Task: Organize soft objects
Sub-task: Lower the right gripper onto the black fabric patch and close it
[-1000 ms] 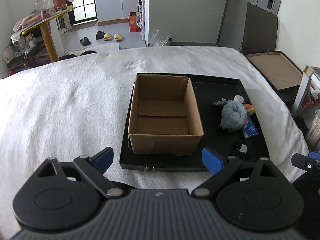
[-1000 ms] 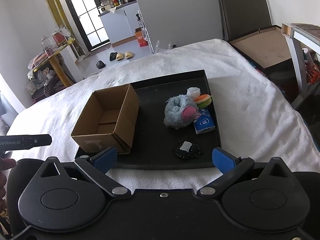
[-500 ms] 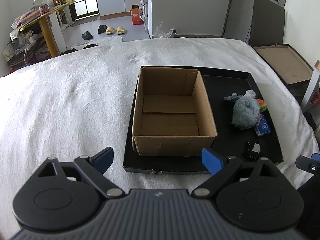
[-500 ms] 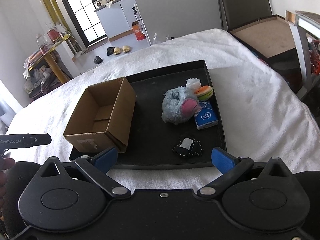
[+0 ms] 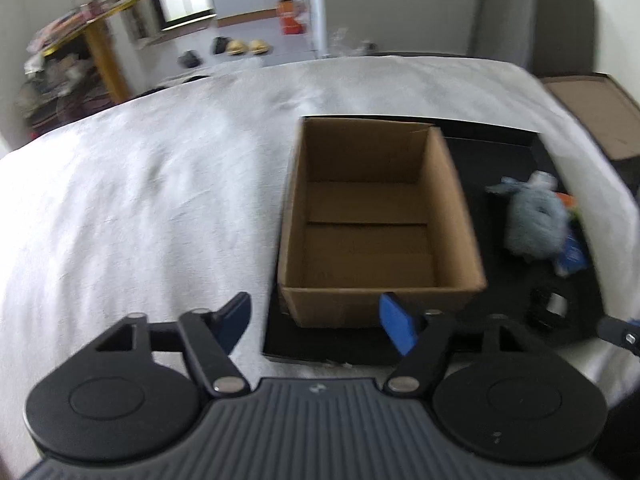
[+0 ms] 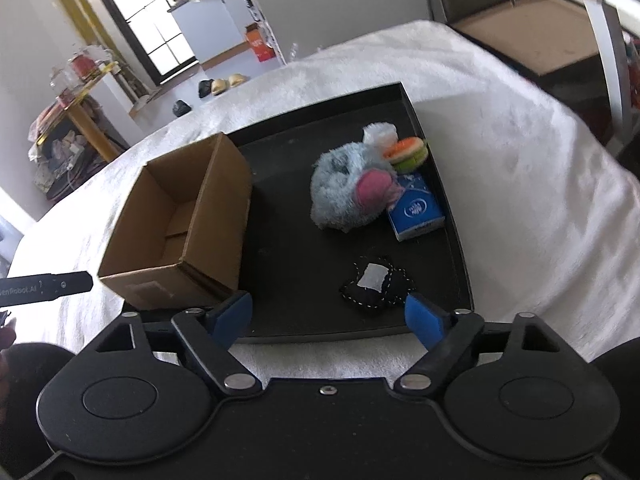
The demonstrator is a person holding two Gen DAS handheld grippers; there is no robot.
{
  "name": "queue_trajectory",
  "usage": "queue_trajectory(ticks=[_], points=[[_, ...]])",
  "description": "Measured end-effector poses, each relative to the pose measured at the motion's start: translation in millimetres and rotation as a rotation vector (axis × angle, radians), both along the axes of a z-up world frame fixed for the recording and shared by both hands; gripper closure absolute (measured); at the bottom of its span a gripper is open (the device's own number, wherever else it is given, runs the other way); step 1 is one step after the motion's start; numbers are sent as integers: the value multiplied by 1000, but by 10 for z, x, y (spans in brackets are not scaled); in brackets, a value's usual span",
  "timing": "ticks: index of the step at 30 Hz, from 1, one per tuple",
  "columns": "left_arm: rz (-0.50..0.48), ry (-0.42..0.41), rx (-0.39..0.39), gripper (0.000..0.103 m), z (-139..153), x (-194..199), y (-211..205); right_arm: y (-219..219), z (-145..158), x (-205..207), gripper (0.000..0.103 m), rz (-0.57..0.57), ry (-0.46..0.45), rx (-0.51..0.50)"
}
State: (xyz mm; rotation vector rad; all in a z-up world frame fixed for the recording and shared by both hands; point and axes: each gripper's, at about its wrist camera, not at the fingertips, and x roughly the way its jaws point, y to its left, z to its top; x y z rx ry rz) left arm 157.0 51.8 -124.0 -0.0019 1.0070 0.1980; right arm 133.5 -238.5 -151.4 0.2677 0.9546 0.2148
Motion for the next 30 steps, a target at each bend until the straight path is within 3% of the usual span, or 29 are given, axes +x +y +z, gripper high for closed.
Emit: queue_trajectory(ticks=[5, 11, 18, 22, 28, 30], points=[[65, 8, -4, 45, -100, 168, 100, -21, -171, 155, 29, -33, 37, 29], [115, 47, 2, 55, -249, 344, 159, -28, -395, 357, 31, -66, 81, 47], [138, 100, 24, 55, -435, 547, 164, -13, -644, 559, 32, -88, 132, 43], [172, 139, -1, 59, -545, 648, 241, 31, -755, 634, 32, -85, 153, 24], [155, 208, 7, 60, -658, 768, 213, 124, -866, 715, 32, -84, 157, -60], [153, 216, 33, 75, -679, 779, 183, 145, -913, 728, 34, -83, 155, -84]])
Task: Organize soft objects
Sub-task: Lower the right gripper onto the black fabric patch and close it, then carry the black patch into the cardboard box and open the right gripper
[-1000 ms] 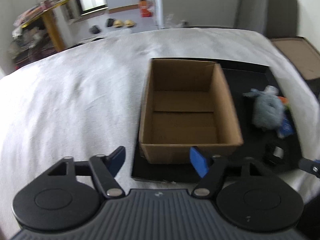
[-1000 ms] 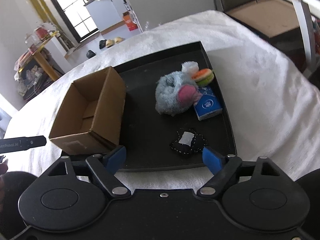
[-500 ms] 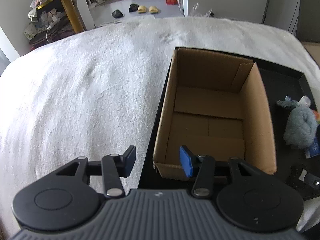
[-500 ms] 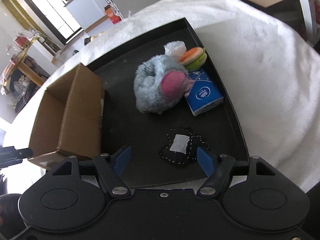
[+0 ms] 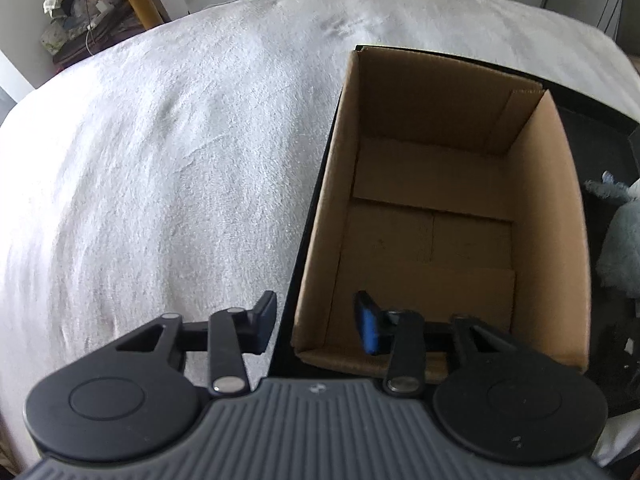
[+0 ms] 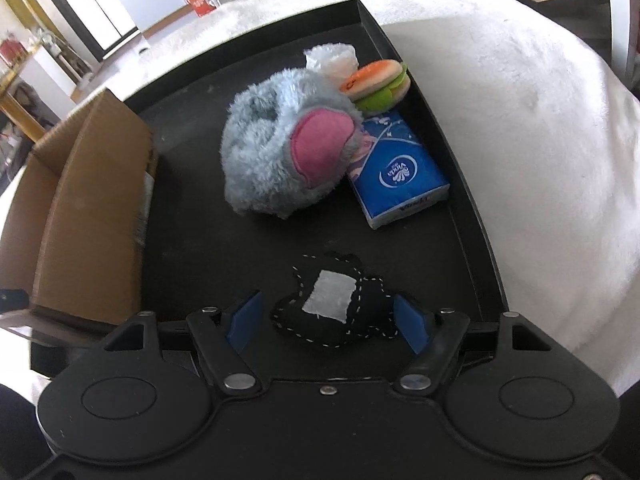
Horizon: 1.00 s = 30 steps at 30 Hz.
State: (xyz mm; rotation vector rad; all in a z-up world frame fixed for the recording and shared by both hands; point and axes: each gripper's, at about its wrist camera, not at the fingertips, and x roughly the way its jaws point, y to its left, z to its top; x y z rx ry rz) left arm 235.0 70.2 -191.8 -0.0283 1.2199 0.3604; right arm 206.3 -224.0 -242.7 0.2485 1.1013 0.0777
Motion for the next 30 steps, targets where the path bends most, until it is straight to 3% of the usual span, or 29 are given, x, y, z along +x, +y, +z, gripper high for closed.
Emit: queue_trajectory(ticks=[1, 3, 8, 24, 30], points=[[-2, 10, 9, 88, -14, 0, -10, 15, -6, -6, 39, 3, -14, -18], [-10, 16, 13, 89, -17, -12, -20, 20, 4, -21, 55, 9, -29, -37], [-28, -11, -10, 93, 72, -93, -25, -86, 22, -50, 73, -5, -29, -5], [-158, -66, -25, 94, 326, -369, -159, -74, 512, -278, 75, 18, -165, 45], [-145, -63, -48, 93, 302, -401, -97, -10, 706, -329, 75, 39, -213, 49]])
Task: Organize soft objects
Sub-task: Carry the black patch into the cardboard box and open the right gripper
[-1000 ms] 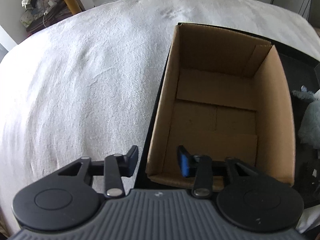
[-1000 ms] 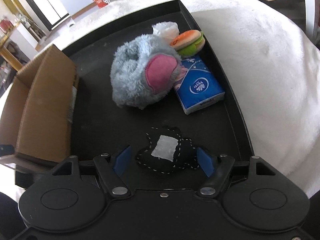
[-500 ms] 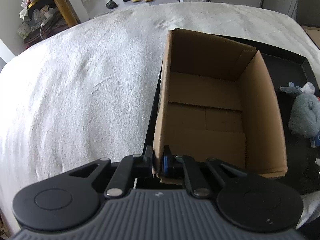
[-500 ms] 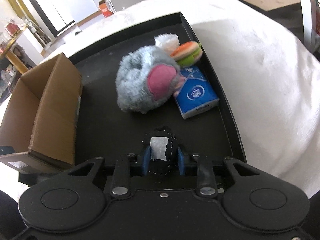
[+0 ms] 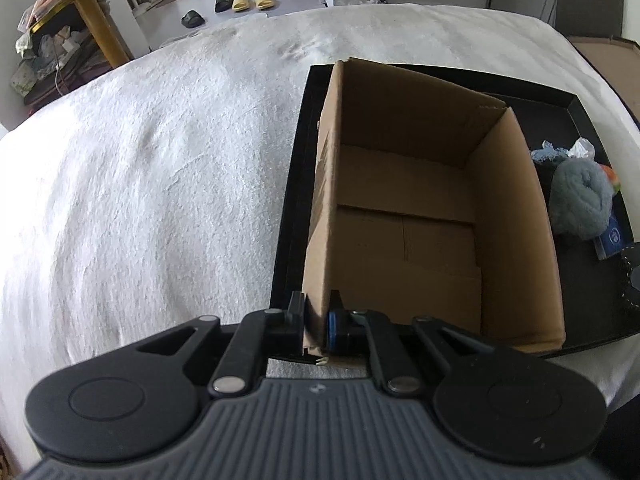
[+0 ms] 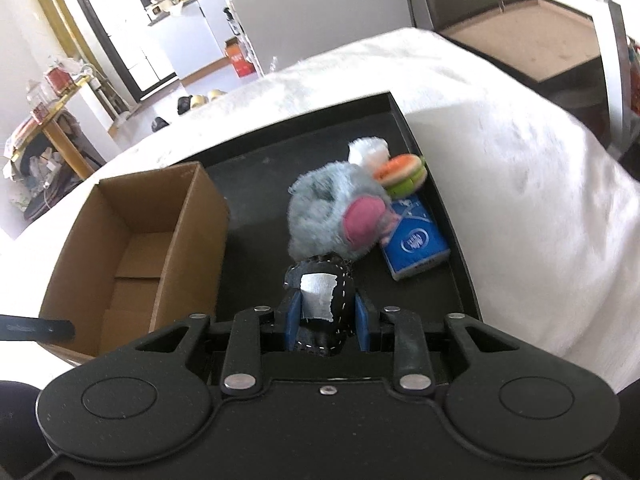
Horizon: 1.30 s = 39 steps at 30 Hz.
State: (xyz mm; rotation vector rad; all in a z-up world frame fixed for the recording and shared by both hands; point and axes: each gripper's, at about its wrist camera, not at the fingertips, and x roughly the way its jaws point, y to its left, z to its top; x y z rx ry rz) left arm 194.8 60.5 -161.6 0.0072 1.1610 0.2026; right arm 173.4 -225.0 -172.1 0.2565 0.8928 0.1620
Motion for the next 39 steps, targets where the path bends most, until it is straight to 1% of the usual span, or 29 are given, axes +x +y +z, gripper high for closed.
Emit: queue_trajectory(ticks=[4, 18, 22, 26, 31, 39], points=[[26, -8, -3, 93, -9, -22, 69, 95, 132, -17, 75, 19, -26, -5], [83, -26, -107, 92, -83, -74, 365, 648, 427, -16, 75, 122, -88, -15], [101, -49, -145, 92, -85, -95, 434, 801, 455, 33, 75, 149, -96, -20], [122, -89, -178, 92, -67, -127, 503, 973, 483, 48, 75, 180, -99, -24], [134, -98, -211, 92, -78, -108, 546, 1192, 474, 87, 75, 230, -93, -24], [156, -123, -244, 92, -90, -96, 600, 1479, 435, 199, 74, 288, -64, 16]])
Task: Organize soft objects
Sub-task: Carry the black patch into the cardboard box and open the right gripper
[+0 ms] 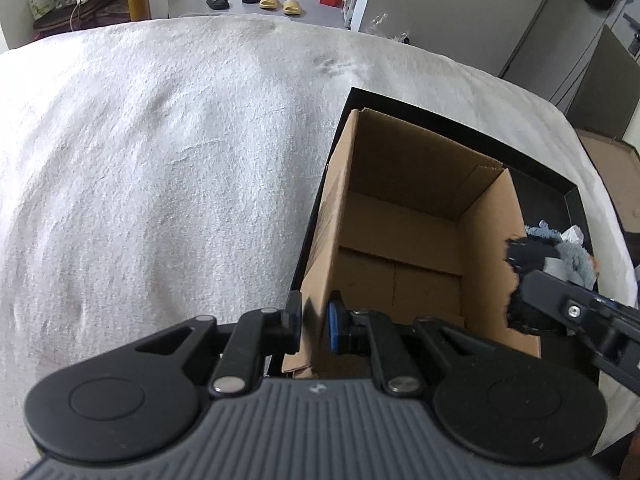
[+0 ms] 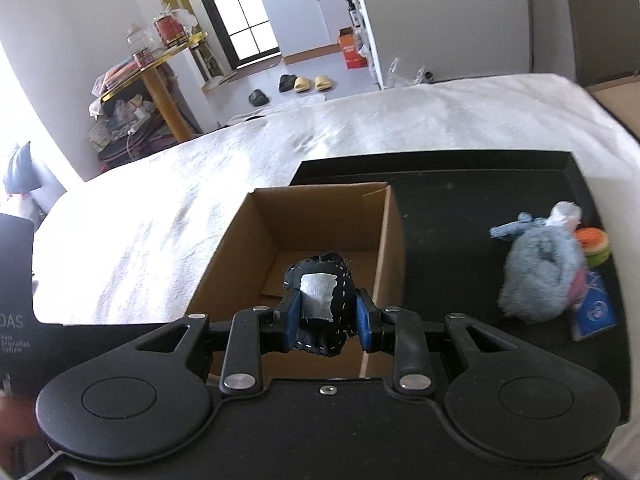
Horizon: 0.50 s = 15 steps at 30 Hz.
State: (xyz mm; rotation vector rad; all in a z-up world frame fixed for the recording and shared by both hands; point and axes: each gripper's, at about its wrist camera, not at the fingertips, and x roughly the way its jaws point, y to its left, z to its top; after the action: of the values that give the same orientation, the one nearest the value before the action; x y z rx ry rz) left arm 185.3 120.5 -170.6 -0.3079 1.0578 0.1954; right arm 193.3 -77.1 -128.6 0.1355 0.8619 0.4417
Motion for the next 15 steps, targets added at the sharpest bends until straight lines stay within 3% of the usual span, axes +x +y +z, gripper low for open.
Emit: queue_trajectory(ticks=[15], points=[[23, 11, -18, 92, -73, 125, 10, 310, 32, 254, 71, 40, 32, 115]])
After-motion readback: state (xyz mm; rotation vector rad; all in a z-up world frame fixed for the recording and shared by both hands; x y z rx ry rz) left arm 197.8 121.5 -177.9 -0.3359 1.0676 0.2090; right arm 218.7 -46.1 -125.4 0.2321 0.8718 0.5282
